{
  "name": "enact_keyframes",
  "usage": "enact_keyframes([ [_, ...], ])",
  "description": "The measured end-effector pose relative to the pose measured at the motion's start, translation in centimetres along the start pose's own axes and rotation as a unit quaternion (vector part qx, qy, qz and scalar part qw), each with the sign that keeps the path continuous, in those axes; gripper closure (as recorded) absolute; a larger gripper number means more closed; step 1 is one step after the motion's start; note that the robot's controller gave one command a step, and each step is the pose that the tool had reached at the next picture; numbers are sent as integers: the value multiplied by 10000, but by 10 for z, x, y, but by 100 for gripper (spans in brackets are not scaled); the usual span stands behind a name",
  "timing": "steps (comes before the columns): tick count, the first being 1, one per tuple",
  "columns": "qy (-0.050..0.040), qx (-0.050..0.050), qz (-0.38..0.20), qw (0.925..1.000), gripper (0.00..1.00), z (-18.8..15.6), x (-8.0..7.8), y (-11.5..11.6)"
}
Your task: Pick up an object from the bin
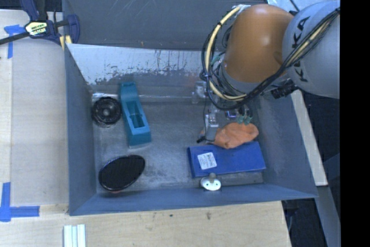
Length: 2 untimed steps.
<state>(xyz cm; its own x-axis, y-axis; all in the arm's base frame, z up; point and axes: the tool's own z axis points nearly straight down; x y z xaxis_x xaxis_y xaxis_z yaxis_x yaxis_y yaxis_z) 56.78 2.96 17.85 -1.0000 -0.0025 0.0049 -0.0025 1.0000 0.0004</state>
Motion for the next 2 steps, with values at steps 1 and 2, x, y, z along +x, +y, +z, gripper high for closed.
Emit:
enact_keyframes([
  [1, -41, -1, 3, 10000, 0, -5, -1, 0],
  [2, -85, -5, -50, 10000, 0, 35, 2, -31],
])
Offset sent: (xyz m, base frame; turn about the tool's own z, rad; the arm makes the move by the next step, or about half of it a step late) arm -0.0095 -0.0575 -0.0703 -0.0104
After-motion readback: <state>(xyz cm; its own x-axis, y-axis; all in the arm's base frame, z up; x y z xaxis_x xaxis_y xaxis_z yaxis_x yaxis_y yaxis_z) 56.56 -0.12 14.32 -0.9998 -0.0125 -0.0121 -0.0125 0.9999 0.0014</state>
